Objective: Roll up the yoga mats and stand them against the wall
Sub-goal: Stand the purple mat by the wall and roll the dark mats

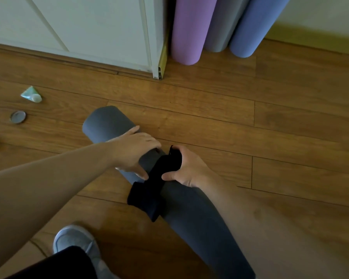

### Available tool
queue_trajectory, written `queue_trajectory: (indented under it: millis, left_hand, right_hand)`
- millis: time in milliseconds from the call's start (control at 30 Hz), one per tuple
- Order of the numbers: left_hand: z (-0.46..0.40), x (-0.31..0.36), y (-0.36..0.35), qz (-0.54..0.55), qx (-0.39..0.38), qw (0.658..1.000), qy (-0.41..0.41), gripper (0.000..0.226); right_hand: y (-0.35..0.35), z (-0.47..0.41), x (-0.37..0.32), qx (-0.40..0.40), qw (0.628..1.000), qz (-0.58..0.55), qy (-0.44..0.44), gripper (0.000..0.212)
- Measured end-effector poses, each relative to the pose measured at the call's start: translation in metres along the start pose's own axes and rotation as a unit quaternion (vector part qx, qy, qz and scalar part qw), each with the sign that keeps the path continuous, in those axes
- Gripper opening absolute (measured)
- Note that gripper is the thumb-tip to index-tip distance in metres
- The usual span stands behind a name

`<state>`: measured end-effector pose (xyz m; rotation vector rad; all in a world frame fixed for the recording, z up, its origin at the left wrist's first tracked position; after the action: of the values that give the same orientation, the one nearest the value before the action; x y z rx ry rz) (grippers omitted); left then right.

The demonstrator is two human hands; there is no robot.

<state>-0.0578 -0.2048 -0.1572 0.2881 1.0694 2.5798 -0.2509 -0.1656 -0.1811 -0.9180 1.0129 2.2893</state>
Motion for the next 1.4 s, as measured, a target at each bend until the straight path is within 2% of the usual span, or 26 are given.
queue_trajectory:
  millis: [100, 333, 467, 533, 700, 833, 933, 1000, 1100, 1133, 1167, 1200, 1267, 1333, 1400]
  left_hand:
    - [-0.006, -0.004, -0.008, -0.017, 0.014, 1.0, 0.013, 0.115]
    - [-0.017, -0.003, -0.004, -0.032, 0.053, 0.998, -0.001, 0.107]
    - [-0.016, -0.004, -0.005, -0.02, 0.075, 0.997, -0.004, 0.103]
    - [-0.015, -0.004, -0.005, -0.004, 0.076, 0.997, -0.005, 0.1]
    - [-0.016, -0.009, -0.012, 0.049, 0.044, 0.998, -0.007, 0.092]
    - [-0.013, -0.008, -0.016, 0.046, 0.055, 0.997, -0.003, 0.088]
    - [-0.012, -0.008, -0.019, 0.043, 0.086, 0.995, 0.001, 0.085]
    - [-0.014, -0.007, -0.02, 0.041, 0.096, 0.994, 0.006, 0.084]
    - [-0.018, -0.005, -0.02, 0.026, 0.085, 0.996, 0.015, 0.083]
    - [-0.02, -0.004, -0.019, 0.025, 0.083, 0.996, 0.017, 0.082]
    - [-0.021, -0.004, -0.018, 0.028, 0.084, 0.996, 0.015, 0.08]
    - [-0.022, -0.003, -0.018, 0.031, 0.087, 0.996, 0.014, 0.079]
    - [-0.021, -0.003, -0.017, 0.031, 0.091, 0.995, 0.012, 0.08]
    - [-0.02, -0.003, -0.018, 0.036, 0.092, 0.995, 0.014, 0.082]
    - [-0.02, -0.003, -0.018, 0.052, 0.091, 0.994, 0.017, 0.081]
  right_hand:
    - [0.004, -0.003, 0.001, 0.017, 1.0, -0.007, 0.005, 0.114]
    - [0.018, -0.012, -0.004, 0.047, 0.997, 0.035, 0.053, 0.128]
    - [0.03, -0.016, 0.013, 0.042, 0.999, -0.002, 0.017, 0.137]
    - [0.038, -0.015, 0.025, 0.053, 0.998, -0.027, -0.018, 0.134]
    - [0.045, -0.012, 0.035, 0.093, 0.994, 0.042, -0.046, 0.126]
    - [0.032, -0.018, 0.046, 0.066, 0.995, -0.008, -0.07, 0.128]
    - [0.034, -0.013, 0.04, 0.063, 0.992, -0.071, -0.086, 0.111]
    - [0.039, -0.005, 0.031, 0.091, 0.99, -0.073, -0.079, 0.095]
    - [0.042, 0.017, 0.002, 0.202, 0.977, 0.061, -0.038, 0.063]
    - [0.037, 0.024, -0.011, 0.221, 0.969, 0.108, -0.008, 0.048]
    - [0.027, 0.03, -0.024, 0.202, 0.971, 0.125, 0.015, 0.037]
    - [0.014, 0.035, -0.036, 0.148, 0.979, 0.136, 0.028, 0.038]
    - [-0.014, 0.041, -0.053, 0.027, 0.97, 0.236, 0.046, 0.058]
    - [-0.031, 0.043, -0.06, 0.012, 0.943, 0.329, 0.045, 0.069]
    - [-0.042, 0.045, -0.063, 0.03, 0.944, 0.328, 0.034, 0.061]
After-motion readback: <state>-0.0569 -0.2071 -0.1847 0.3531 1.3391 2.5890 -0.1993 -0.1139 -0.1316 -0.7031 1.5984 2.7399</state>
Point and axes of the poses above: each hand's wrist, its own z-axis away from the middle knuckle, its own y-axis out of the back of the hand, x = y × z, the point moved 4 cm from there along -z, towards the middle knuckle, and after that the axes turned 14 degrees about y, right-handed, at the moved point
